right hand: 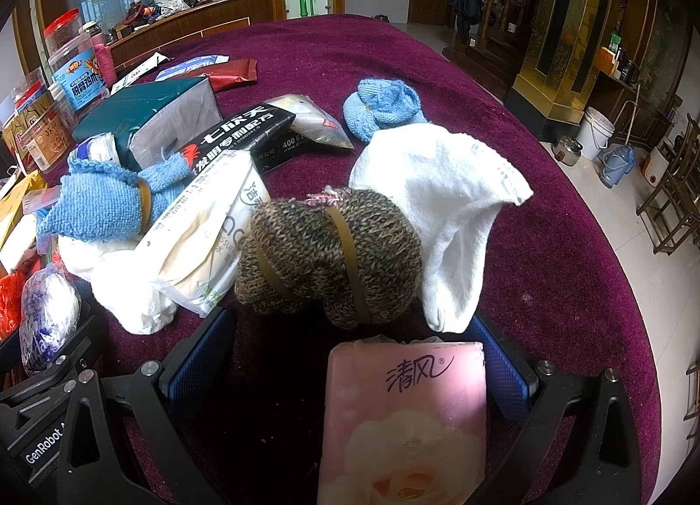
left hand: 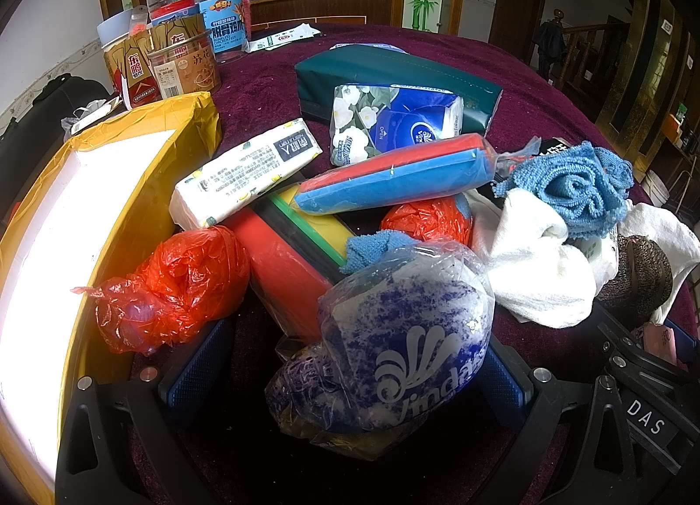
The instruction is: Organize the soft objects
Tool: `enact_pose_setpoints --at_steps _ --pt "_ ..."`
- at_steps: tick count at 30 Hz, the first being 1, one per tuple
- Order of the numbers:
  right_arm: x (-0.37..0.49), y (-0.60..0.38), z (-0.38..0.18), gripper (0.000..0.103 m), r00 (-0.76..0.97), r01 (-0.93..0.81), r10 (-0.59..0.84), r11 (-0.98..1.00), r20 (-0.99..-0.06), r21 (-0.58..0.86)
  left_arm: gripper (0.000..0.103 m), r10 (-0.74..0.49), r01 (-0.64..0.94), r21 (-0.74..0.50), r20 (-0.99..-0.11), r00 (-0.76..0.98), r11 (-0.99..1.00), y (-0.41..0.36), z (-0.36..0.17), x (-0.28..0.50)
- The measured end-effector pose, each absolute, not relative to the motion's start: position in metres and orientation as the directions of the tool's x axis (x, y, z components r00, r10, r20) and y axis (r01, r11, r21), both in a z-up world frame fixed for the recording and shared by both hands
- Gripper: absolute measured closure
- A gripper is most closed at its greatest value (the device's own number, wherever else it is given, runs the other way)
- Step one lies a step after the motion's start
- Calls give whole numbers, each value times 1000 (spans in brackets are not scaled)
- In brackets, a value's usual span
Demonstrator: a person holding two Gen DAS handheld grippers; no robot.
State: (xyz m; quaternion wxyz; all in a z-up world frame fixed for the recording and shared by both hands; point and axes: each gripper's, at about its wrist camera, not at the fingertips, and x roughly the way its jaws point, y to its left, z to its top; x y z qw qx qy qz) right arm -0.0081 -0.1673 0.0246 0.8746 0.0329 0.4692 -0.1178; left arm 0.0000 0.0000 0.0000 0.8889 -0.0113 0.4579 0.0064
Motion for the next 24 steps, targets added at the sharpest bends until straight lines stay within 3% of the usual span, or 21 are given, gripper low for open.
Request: enact_pose_setpoints --at_steps 24 --pt "-7 -171 24 0 532 177 -138 983 -835 -50 1 0 -20 -15 -815 580 1000 0 0 0"
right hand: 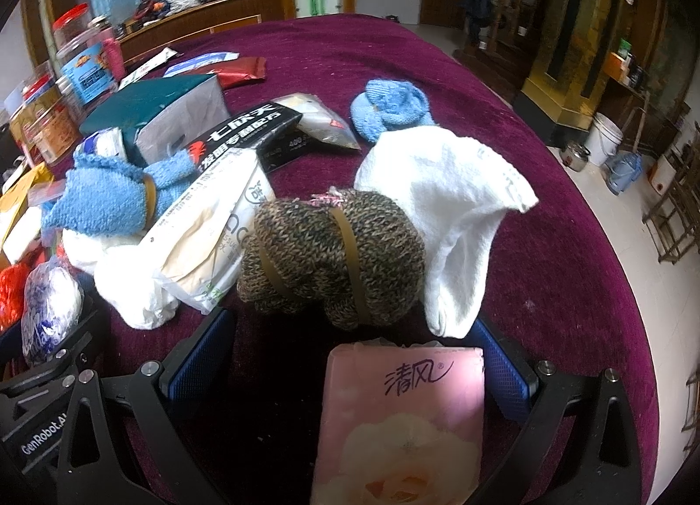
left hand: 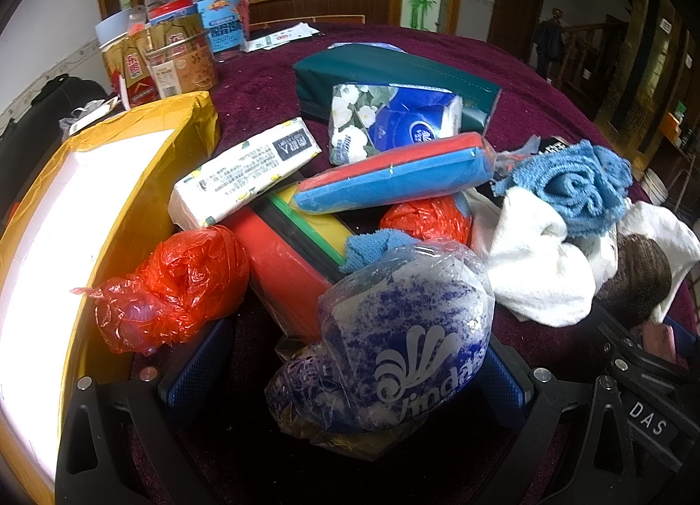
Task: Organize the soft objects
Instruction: 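Grasp the blue-white tissue bag with left while right grasps the pink tissue pack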
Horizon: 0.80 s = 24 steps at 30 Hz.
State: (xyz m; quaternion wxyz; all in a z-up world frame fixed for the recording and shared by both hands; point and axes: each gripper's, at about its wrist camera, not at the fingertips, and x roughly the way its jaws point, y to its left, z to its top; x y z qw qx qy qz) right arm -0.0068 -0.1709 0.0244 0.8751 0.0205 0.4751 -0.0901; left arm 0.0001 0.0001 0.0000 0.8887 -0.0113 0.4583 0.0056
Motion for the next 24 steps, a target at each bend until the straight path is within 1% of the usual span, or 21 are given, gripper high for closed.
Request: enact_pose_setpoints --at_steps 4,6,11,12,15,16,17,20,21,22,24 --pt "0 -173 26 0 478 123 -94 992 -873 -39 1 -41 26 -31 -853 521 999 3 2 2" --pt "3 -172 26 0 460 112 -94 993 -883 -47 1 -32 43 -12 -865 500 999 3 5 -2" --pt "4 -169 28 0 478 117 -107 991 -872 -58 1 10 64 52 -842 539 997 -2 9 -8" --pt "4 -170 28 0 474 107 -103 992 -875 -59 3 6 71 52 -843 538 996 -6 8 -11" --pt "-9 -176 33 0 488 121 -88 992 -869 -32 3 -88 114 -34 -851 517 993 2 15 -25" --pt "-17 -179 38 0 525 130 -77 991 -848 -10 3 -126 123 -69 -828 546 990 10 26 -37" --pt "-24 -182 45 0 567 142 -74 990 -821 9 3 -141 133 -78 -809 570 988 14 33 -45" --pt "-35 -190 59 0 670 174 -64 982 -739 72 2 -151 161 -52 -703 695 986 43 69 -76" --pt "-37 -195 60 0 696 179 -42 977 -717 117 2 -154 166 -49 -690 707 985 50 74 -80" --pt "-36 -196 58 0 698 180 -30 974 -715 135 2 -155 168 -48 -682 714 985 62 79 -84" --pt "-30 -201 51 0 670 187 -7 969 -742 160 2 -155 173 -42 -680 717 984 78 83 -87"
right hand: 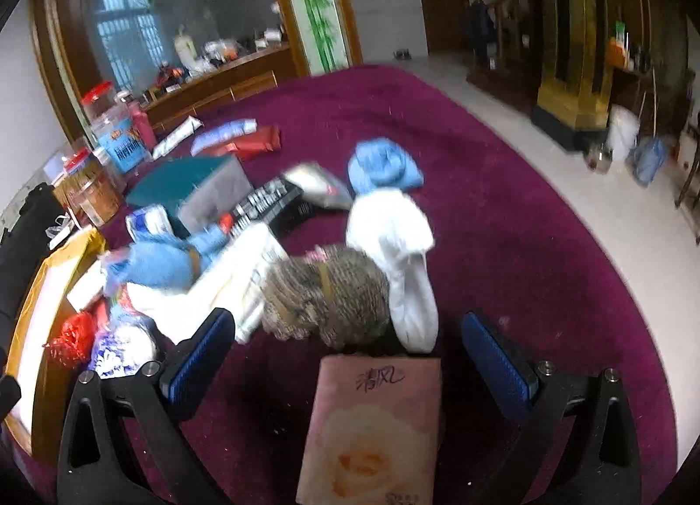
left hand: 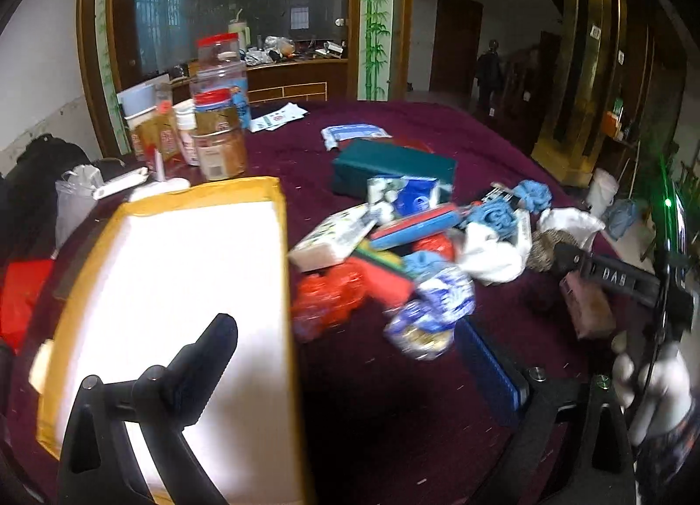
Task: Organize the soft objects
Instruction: 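Grasp the blue-white tissue bag with left while right grasps the pink tissue pack, then carry both packs over the yellow-rimmed tray and open both tools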
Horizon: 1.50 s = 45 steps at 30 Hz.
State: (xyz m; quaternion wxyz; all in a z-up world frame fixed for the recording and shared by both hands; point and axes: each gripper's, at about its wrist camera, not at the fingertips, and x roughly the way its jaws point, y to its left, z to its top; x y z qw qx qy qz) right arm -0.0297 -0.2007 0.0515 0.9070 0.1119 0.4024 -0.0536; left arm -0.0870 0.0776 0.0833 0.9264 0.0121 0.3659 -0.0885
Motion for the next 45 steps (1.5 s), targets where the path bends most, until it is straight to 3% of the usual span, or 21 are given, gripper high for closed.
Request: enact_pose_setpoints --at_steps 7,16,17,19,21,25,30,34,37,40,42,45 --pt "-35 -220 47 0 669 213 57 941 -741 264 3 -205 254 -36 -705 679 966 62 78 -84" --pt "-44 -221 53 0 701 216 43 939 -712 268 7 -206 360 37 -763 612 932 -13 53 -43" --pt "-44 -221 53 0 703 218 39 939 -710 268 16 -201 364 44 -770 605 930 -18 49 -38" --pt "-46 -223 54 0 709 221 34 938 -705 268 45 -172 372 79 -786 594 925 -28 39 -30" --pt "-46 -224 56 0 712 222 35 936 -701 272 48 -144 367 94 -809 570 925 -32 30 -24" --pt "-47 -230 57 0 724 212 70 924 -687 317 48 -207 334 -14 -811 548 942 -15 31 -22" --pt "-51 -247 57 0 727 177 181 883 -663 435 48 -306 309 -141 -743 595 941 13 60 -44" --pt "-52 -246 58 0 660 184 177 904 -730 386 48 -363 308 -208 -685 632 928 38 88 -70" --pt "-45 -223 50 1 574 156 119 956 -810 250 48 -392 300 -255 -654 646 919 59 101 -81" --pt "-40 -200 38 16 513 143 30 982 -858 120 48 -416 276 -312 -643 643 909 77 105 -86" --pt "-42 -192 38 48 505 152 -29 987 -863 56 48 -418 259 -332 -638 647 907 86 106 -87" --pt "-50 -192 41 50 491 162 -37 986 -870 50 47 -401 231 -337 -633 663 913 102 107 -96"
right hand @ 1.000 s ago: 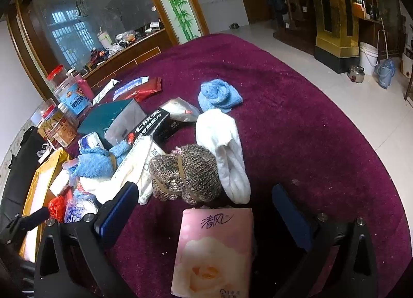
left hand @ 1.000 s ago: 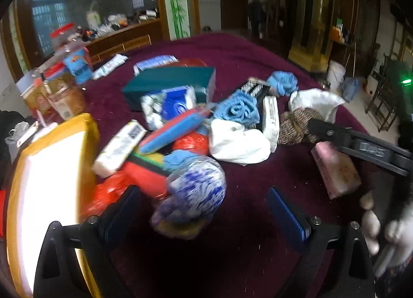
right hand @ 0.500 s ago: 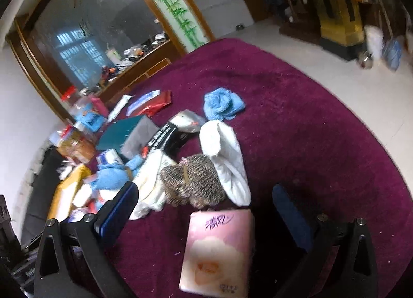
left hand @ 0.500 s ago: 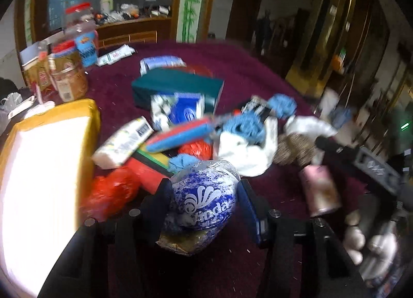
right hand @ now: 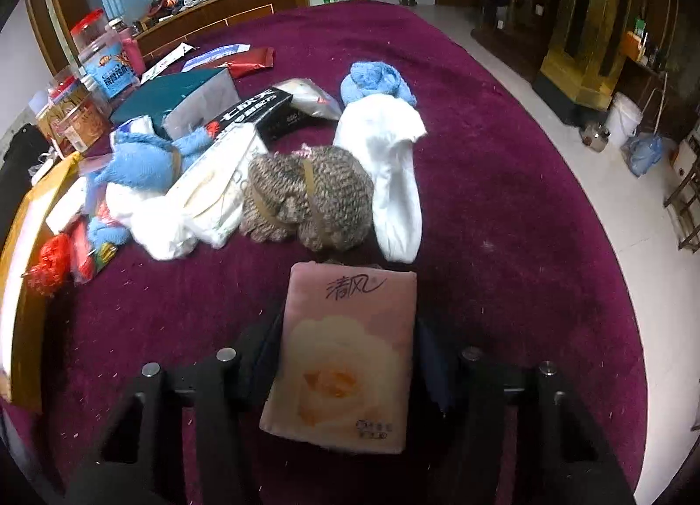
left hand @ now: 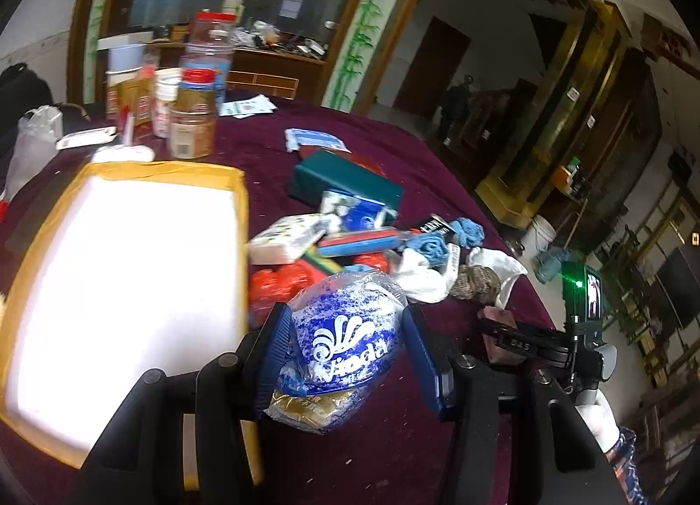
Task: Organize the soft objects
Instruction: 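Carry both packs over the yellow-rimmed tray and open both tools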
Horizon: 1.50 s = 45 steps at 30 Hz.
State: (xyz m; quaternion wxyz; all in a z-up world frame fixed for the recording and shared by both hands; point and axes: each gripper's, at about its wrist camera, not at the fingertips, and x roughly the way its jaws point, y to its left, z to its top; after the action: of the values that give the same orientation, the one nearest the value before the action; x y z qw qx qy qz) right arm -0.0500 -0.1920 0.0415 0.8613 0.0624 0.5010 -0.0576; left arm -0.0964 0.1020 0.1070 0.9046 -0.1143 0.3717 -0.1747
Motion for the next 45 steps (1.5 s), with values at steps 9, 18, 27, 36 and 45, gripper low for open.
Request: enact_pose_setpoints --at_steps 9,18,27,36,45 --pt "-86 -147 108 50 570 -1 142 985 -810 172 47 -369 152 -379 -606 705 913 179 120 -113" --pt "-18 7 138 50 492 -328 454 887 -743 325 47 -317 28 -425 -627 712 905 248 118 -67" --pt "82 95 84 50 416 -283 395 912 -819 296 47 -337 -96 -527 -663 669 844 284 79 15" --pt "114 111 74 29 444 -281 338 932 -830 229 27 -370 -156 -590 -668 646 792 294 43 59" --pt "82 56 112 28 533 -251 368 929 -762 273 23 -390 -134 -618 -634 668 774 301 61 42"
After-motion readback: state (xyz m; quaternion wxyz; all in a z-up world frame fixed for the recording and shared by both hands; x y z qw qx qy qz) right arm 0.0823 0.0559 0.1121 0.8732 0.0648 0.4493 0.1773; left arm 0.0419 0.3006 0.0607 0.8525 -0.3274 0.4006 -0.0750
